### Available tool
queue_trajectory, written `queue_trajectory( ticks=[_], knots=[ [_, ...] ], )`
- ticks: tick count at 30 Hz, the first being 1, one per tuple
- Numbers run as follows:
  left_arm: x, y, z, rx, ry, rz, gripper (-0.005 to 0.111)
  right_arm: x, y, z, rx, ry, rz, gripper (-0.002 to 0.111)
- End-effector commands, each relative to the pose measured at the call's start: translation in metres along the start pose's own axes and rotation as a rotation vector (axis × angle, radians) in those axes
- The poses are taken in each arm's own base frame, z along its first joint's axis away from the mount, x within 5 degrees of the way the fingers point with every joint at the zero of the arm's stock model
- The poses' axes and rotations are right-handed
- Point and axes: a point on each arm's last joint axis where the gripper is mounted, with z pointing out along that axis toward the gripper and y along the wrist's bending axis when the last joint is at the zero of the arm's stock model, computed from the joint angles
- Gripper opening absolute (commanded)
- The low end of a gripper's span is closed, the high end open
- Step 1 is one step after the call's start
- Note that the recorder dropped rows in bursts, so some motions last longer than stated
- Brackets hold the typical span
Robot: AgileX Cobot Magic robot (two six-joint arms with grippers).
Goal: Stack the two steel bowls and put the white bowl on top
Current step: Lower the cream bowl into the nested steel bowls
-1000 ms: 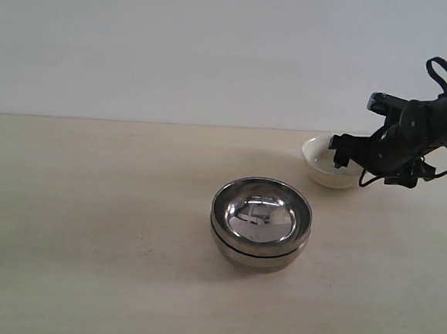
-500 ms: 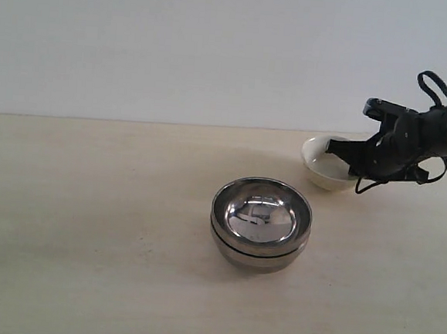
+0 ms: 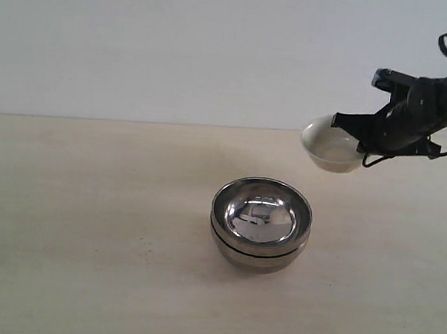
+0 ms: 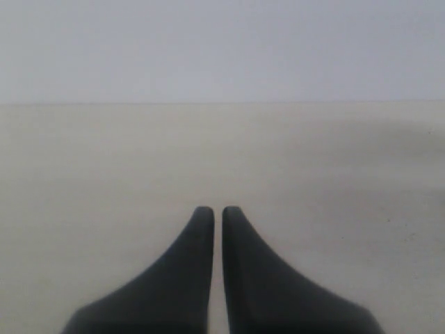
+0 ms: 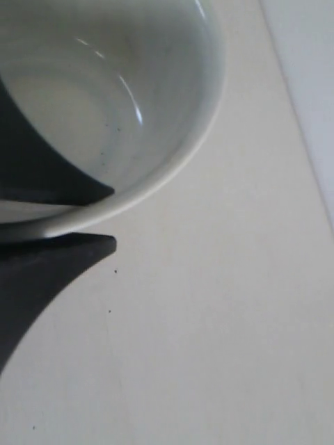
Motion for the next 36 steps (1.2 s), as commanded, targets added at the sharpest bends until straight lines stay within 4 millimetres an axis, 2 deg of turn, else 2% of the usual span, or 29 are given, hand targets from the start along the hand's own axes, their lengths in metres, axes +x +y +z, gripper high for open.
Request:
queue_trajectory(
  ticks=[1, 2, 5, 7, 9, 11, 15, 20, 22, 28, 36],
  knots=[
    [0.001, 0.000, 0.000, -0.004, 0.000, 0.007, 0.004, -0.023, 0.006, -0.045, -0.004, -0.022, -0.027, 0.000],
    [0.001, 0.000, 0.000, -0.004, 0.000, 0.007, 0.004, -0.027, 0.009, -0.061, -0.023, -0.012, -0.033, 0.000],
    [0.001, 0.000, 0.000, -0.004, 0.000, 0.007, 0.004, -0.031, 0.018, -0.092, -0.104, -0.005, -0.031, 0.000],
    [0.001, 0.000, 0.000, -0.004, 0.000, 0.007, 0.004, -0.023, 0.024, -0.116, -0.192, 0.011, -0.017, 0.000],
    [0.001, 0.000, 0.000, -0.004, 0.000, 0.007, 0.004, -0.007, 0.027, -0.127, -0.245, 0.075, -0.066, 0.000],
    [0.001, 0.000, 0.000, -0.004, 0.000, 0.007, 0.004, 0.008, 0.035, -0.129, -0.279, 0.148, -0.121, 0.000],
    [0.001, 0.000, 0.000, -0.004, 0.000, 0.007, 0.004, 0.047, 0.069, -0.126, -0.332, 0.220, -0.217, 0.000],
    [0.001, 0.000, 0.000, -0.004, 0.000, 0.007, 0.004, 0.065, 0.093, -0.128, -0.366, 0.242, -0.254, 0.000],
    [0.001, 0.000, 0.000, -0.004, 0.000, 0.007, 0.004, 0.067, 0.097, -0.128, -0.367, 0.235, -0.276, 0.000],
    [0.001, 0.000, 0.000, -0.004, 0.000, 0.007, 0.004, 0.070, 0.088, -0.122, -0.257, 0.251, -0.304, 0.000],
    [0.001, 0.000, 0.000, -0.004, 0.000, 0.007, 0.004, 0.091, 0.097, -0.095, -0.254, 0.308, -0.318, 0.000]
  ],
)
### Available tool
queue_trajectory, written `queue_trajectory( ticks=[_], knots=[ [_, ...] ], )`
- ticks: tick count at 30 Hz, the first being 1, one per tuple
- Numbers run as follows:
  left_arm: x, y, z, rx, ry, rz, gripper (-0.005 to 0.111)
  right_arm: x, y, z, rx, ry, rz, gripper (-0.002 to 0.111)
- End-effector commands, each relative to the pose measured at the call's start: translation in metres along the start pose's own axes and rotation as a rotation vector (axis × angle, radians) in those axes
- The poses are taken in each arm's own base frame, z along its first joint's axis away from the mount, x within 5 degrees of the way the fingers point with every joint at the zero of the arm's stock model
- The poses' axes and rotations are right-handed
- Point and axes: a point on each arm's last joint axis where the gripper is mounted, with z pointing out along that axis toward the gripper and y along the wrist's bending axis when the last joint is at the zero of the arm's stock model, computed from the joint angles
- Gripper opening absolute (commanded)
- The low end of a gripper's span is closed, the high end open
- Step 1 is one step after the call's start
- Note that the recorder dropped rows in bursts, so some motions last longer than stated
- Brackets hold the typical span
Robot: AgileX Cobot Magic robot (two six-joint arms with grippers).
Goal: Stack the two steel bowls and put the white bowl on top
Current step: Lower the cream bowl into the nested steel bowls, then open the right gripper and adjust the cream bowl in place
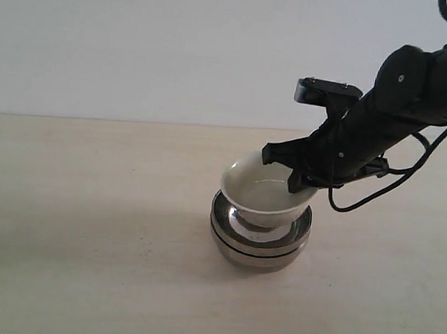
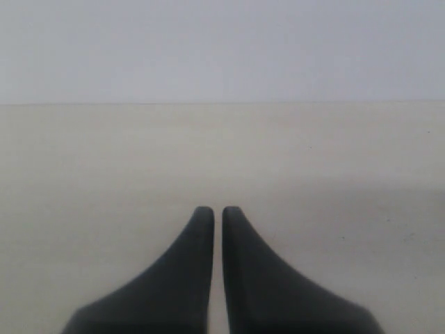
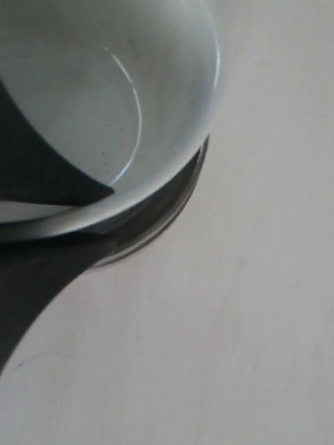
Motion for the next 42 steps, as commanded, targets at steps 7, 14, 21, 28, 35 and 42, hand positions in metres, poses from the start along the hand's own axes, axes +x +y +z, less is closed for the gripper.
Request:
queue_trajectory(
  ticks=[7, 14, 21, 28, 35, 42],
  knots=[
    [0.001, 0.000, 0.000, -0.004, 0.000, 0.007, 0.004, -0.001, 0.002, 0.012, 0.006, -0.035, -0.007, 0.000],
    [0.001, 0.000, 0.000, -0.004, 0.000, 0.007, 0.004, 0.007, -0.002, 0.028, 0.019, 0.027, -0.010, 0.000],
    [0.001, 0.000, 0.000, -0.004, 0.000, 0.007, 0.004, 0.005, -0.002, 0.029, 0.021, 0.009, -0.020, 0.000],
    [0.001, 0.000, 0.000, -0.004, 0.000, 0.007, 0.004, 0.006, -0.002, 0.028, 0.016, 0.019, -0.024, 0.017],
    [0.001, 0.000, 0.000, -0.004, 0.000, 0.007, 0.004, 0.004, -0.001, 0.024, 0.014, 0.006, -0.069, 0.054],
    [0.001, 0.000, 0.000, -0.004, 0.000, 0.007, 0.004, -0.009, 0.007, -0.007, 0.002, -0.099, -0.111, 0.054]
  ],
)
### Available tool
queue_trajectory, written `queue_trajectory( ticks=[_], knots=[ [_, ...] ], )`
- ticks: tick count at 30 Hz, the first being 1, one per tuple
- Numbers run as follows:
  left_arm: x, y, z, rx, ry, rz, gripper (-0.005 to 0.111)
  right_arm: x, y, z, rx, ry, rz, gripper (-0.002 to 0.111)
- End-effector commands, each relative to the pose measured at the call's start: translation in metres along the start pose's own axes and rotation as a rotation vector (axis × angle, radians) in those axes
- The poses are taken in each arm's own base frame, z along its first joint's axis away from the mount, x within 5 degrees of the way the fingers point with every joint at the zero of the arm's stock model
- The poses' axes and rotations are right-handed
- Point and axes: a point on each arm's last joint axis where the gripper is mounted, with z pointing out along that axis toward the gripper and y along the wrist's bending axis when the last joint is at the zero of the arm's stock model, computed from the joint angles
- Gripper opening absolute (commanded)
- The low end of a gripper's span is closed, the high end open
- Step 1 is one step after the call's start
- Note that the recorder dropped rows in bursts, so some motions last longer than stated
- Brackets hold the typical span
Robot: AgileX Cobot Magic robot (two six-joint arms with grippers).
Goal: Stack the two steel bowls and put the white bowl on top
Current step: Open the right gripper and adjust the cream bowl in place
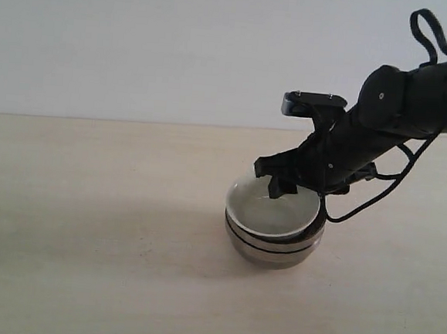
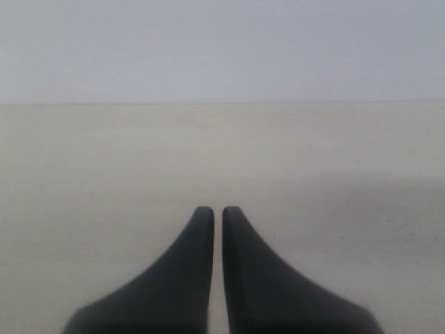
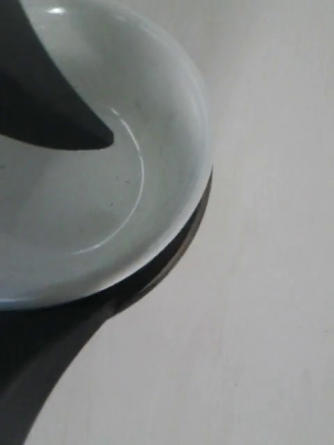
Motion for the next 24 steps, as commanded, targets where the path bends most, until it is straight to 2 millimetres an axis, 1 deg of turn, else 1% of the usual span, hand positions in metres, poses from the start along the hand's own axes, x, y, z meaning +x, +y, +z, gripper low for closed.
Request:
queue_trajectory(
  ticks=[1, 4, 12, 14, 16, 20, 21, 24],
  knots=[
    [0.001, 0.000, 0.000, -0.004, 0.000, 0.007, 0.004, -0.013, 0.006, -0.026, -0.003, -0.099, -0.039, 0.054],
    [0.001, 0.000, 0.000, -0.004, 0.000, 0.007, 0.004, -0.016, 0.007, -0.033, -0.005, -0.125, -0.038, 0.054],
    [0.001, 0.000, 0.000, -0.004, 0.000, 0.007, 0.004, -0.015, 0.006, -0.033, 0.003, -0.120, -0.053, 0.053],
    [0.001, 0.000, 0.000, -0.004, 0.000, 0.007, 0.004, -0.014, 0.008, -0.032, -0.005, -0.112, -0.043, 0.045],
    [0.001, 0.000, 0.000, -0.004, 0.000, 0.007, 0.004, -0.012, 0.013, -0.031, -0.015, -0.100, -0.056, 0.032],
    [0.001, 0.000, 0.000, -0.004, 0.000, 0.007, 0.004, -0.010, 0.034, -0.029, -0.039, -0.119, -0.163, 0.003],
    [0.001, 0.000, 0.000, -0.004, 0.000, 0.007, 0.004, -0.010, 0.040, -0.028, -0.045, -0.136, -0.178, 0.000],
    [0.001, 0.000, 0.000, -0.004, 0.000, 0.007, 0.004, -0.013, 0.053, -0.028, -0.056, -0.200, -0.200, 0.000]
  ],
)
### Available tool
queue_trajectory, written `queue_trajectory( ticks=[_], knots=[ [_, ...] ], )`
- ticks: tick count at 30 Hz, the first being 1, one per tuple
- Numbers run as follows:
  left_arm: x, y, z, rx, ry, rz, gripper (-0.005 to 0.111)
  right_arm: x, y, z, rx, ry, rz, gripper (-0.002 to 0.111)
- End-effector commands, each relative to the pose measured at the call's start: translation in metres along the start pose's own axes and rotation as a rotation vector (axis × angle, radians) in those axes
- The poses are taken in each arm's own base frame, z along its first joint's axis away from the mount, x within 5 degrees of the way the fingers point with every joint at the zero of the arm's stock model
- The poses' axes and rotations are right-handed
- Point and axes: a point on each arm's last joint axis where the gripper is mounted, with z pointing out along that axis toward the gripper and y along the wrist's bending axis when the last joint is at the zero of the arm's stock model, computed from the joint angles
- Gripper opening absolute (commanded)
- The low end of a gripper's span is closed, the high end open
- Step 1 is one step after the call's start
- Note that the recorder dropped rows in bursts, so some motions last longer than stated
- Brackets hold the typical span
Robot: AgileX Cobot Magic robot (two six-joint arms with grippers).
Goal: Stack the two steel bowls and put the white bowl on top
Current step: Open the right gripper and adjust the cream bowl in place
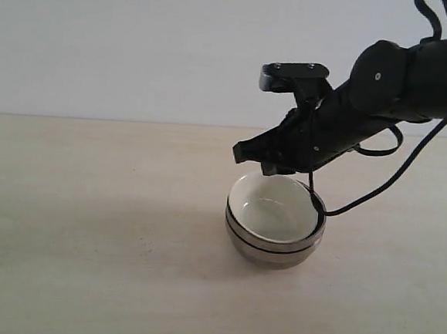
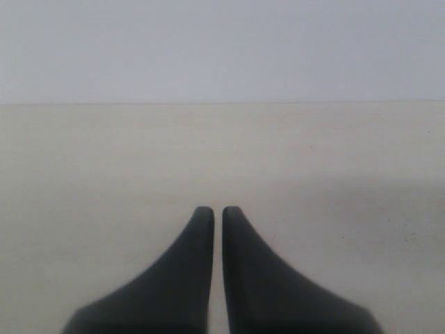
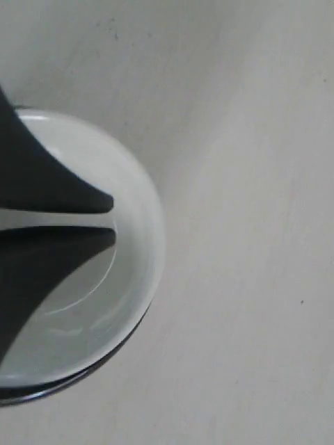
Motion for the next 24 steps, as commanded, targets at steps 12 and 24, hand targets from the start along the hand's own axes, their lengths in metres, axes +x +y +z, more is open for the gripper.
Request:
queue_trajectory(
  ticks=[12, 24],
  knots=[
    [0.001, 0.000, 0.000, -0.004, 0.000, 0.007, 0.004, 0.008, 0.017, 0.041, -0.006, -0.041, -0.025, 0.000],
    [0.001, 0.000, 0.000, -0.004, 0.000, 0.007, 0.004, 0.012, 0.014, 0.053, 0.004, -0.042, -0.003, 0.000]
  ],
)
